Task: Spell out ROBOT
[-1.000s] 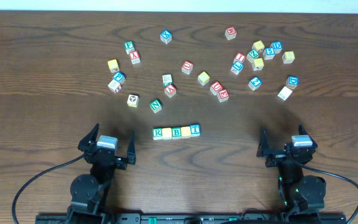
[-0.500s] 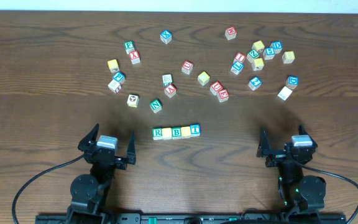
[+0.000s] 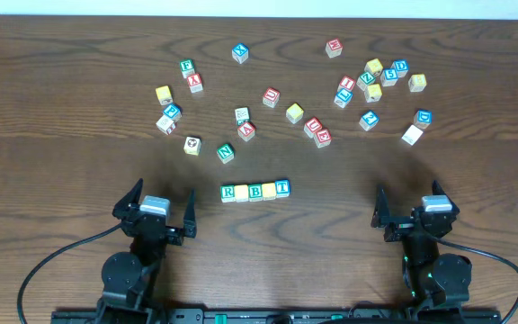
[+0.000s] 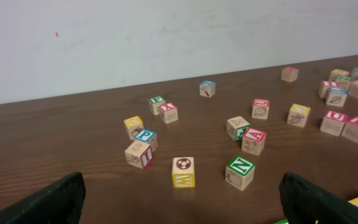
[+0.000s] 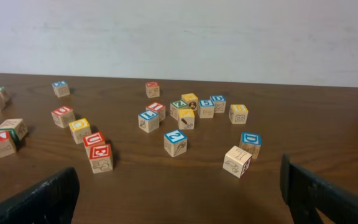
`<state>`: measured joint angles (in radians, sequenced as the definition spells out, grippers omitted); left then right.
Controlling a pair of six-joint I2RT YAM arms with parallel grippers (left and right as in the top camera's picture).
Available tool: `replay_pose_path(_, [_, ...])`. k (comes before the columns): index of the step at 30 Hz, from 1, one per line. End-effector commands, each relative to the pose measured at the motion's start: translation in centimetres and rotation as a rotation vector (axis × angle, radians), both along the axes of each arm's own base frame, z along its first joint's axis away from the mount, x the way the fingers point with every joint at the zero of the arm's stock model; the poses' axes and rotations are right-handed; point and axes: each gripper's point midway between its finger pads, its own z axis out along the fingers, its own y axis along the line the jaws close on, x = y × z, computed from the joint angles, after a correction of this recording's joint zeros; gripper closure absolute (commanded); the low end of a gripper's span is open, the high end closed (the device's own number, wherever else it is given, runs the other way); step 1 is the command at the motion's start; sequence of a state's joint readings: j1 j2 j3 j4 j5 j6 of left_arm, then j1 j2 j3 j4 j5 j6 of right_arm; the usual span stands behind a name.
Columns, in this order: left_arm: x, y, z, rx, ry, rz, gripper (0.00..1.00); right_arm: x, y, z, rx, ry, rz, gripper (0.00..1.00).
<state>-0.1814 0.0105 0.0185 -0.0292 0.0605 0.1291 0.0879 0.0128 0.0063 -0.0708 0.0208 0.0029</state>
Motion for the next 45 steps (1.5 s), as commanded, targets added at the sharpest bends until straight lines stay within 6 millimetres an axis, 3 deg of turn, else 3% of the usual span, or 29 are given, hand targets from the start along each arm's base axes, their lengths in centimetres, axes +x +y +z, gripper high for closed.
replay_pose_path(1, [0.1, 1.3, -1.5, 0.012, 0.044, 0.051, 0.02, 0.0, -0.1, 0.0, -0.01, -0.003, 0.001, 0.01])
replay_pose_path(6, [0.2, 2.6, -1.5, 0.011, 0.044, 0.107, 0.02, 0.0, -0.1, 0.0, -0.01, -0.003, 0.001, 0.01])
replay_pose_path(45, [0.2, 2.6, -1.5, 0.011, 0.044, 0.107, 0.02, 0.0, -0.1, 0.0, -0.01, -0.003, 0.001, 0.01])
